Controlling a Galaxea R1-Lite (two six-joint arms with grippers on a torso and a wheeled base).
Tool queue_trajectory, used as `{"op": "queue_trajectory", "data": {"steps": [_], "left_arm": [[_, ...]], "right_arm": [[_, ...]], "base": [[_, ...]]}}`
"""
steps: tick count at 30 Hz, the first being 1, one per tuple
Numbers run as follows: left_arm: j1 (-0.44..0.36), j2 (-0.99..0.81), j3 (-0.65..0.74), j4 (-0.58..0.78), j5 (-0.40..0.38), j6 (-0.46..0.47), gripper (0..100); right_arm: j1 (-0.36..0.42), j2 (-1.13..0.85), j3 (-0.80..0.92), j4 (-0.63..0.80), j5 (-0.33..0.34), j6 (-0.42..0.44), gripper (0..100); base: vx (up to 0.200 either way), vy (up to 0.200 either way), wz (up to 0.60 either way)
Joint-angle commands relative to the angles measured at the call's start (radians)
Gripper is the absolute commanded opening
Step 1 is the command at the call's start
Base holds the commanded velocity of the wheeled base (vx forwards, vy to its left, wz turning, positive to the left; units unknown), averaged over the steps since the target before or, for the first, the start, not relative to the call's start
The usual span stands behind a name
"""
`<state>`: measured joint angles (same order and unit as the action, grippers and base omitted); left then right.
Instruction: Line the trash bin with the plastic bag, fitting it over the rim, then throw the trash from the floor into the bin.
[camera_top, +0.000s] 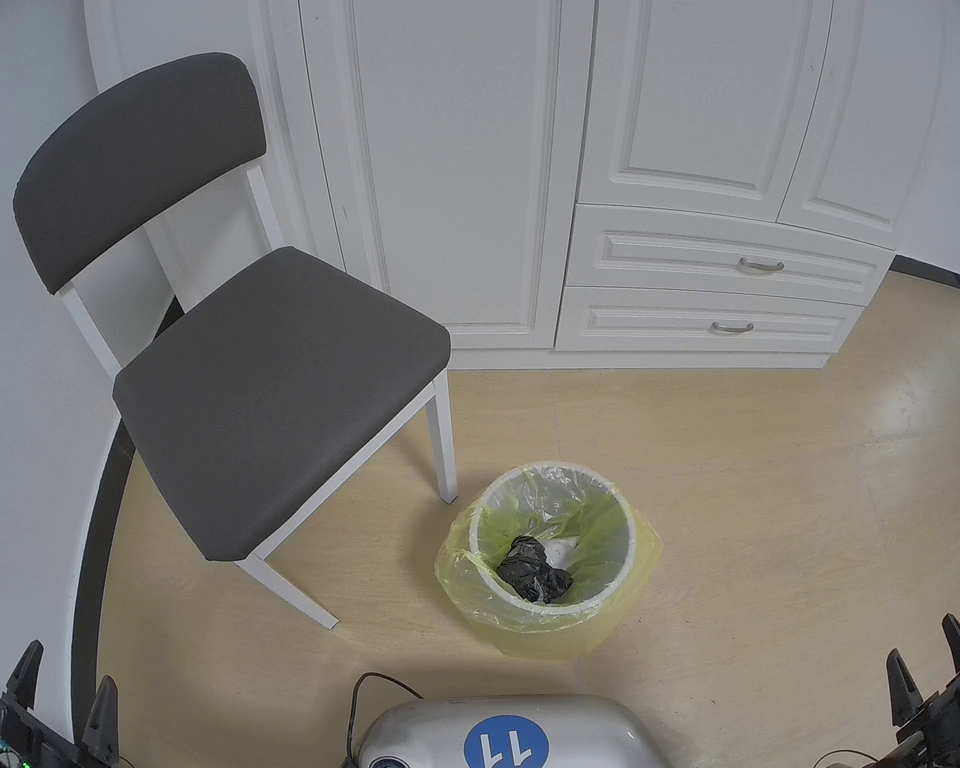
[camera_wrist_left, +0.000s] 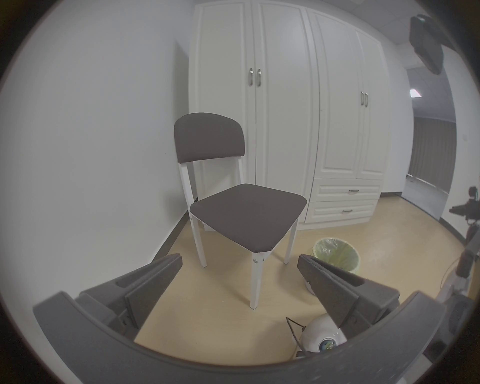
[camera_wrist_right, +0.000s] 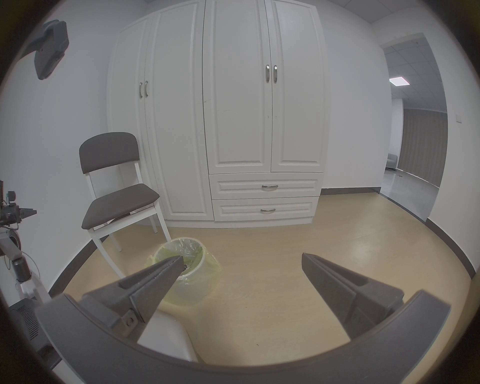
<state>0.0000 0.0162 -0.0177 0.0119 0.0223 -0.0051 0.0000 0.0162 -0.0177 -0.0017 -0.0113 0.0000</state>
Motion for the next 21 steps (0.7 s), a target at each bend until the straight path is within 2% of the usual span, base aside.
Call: {"op": "queue_trajectory", "data": {"steps": [1, 11, 13, 16, 21], "left_arm": [[0.000, -0.015, 0.012, 0.003, -0.022, 0.034, 100], [0.000, -0.012, 0.012, 0.000, -0.012, -0.015, 100], [0.000, -0.015, 0.012, 0.002, -0.024, 0.034, 100], [0.000, -0.015, 0.012, 0.002, -0.045, 0.062, 100], [-0.002, -0.010, 0.010, 0.002, -0.030, -0.010, 100]], "right_arm": [[-0.002, -0.016, 0.018, 0.000, 0.002, -0.011, 100], [0.002, -0.016, 0.018, -0.001, 0.001, 0.023, 100], [0.000, -0.016, 0.016, 0.003, 0.008, -0.018, 100], [-0.002, -0.016, 0.018, 0.000, 0.010, -0.031, 100], [0.003, -0.016, 0.018, -0.001, -0.003, 0.031, 100]], "base": [[0.000, 0.000, 0.00], [0.000, 0.000, 0.00], [0.000, 0.000, 0.00], [0.000, 0.000, 0.00], [0.000, 0.000, 0.00]]}}
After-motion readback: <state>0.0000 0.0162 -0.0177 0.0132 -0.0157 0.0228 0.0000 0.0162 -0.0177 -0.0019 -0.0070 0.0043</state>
